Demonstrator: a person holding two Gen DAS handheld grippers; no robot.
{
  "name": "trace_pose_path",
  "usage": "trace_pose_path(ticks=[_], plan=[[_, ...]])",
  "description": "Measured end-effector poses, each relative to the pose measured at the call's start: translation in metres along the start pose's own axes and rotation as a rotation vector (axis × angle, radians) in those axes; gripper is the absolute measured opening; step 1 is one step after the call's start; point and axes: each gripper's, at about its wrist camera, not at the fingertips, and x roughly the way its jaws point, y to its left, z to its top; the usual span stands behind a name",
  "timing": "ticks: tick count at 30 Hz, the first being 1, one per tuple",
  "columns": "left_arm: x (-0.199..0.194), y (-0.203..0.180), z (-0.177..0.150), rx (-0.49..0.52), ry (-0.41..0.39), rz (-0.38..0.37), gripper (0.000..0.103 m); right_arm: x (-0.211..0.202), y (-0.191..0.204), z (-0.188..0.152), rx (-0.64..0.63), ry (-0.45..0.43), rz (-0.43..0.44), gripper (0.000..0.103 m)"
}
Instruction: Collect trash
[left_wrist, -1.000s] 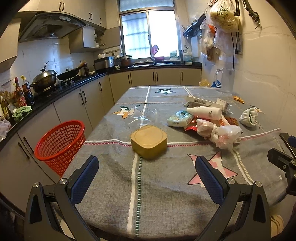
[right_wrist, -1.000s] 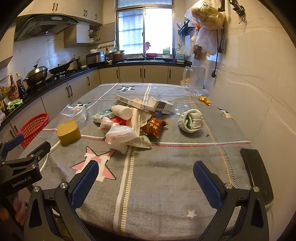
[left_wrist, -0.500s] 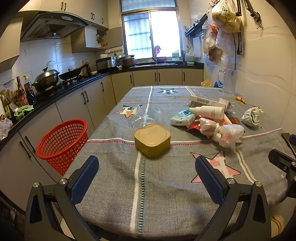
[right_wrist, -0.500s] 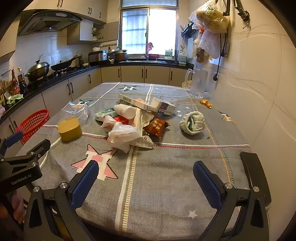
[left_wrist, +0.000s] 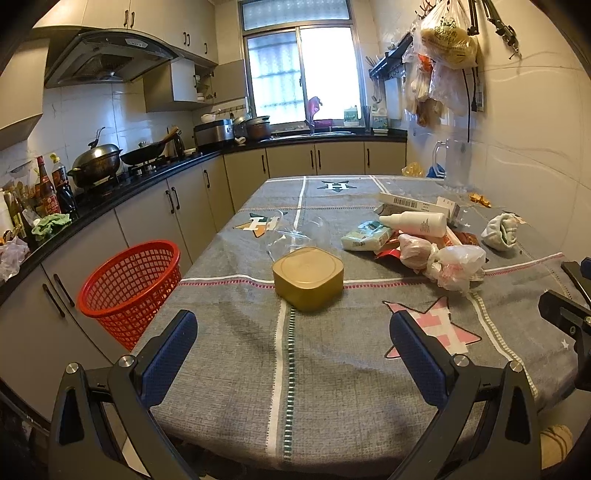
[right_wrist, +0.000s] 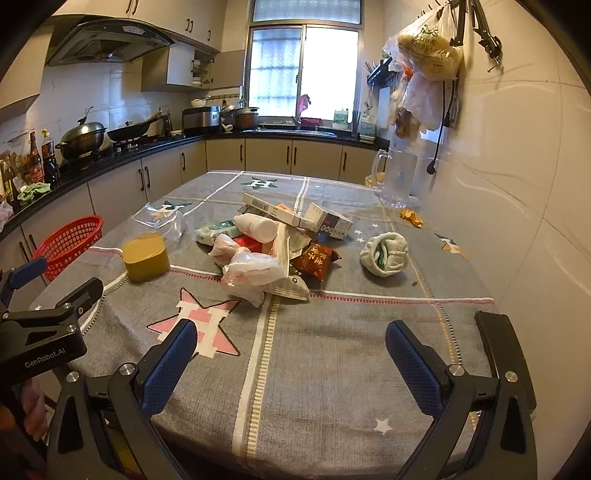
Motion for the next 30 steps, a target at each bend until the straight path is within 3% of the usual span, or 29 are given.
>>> trace_pose_path(ticks=[30], plan=[[0.001,-0.0031,-0.0017,0.008,0.017,-0.006,0.103,0.0073,-0.0016,-0.0041,0.013,0.03,0.016,0.103]])
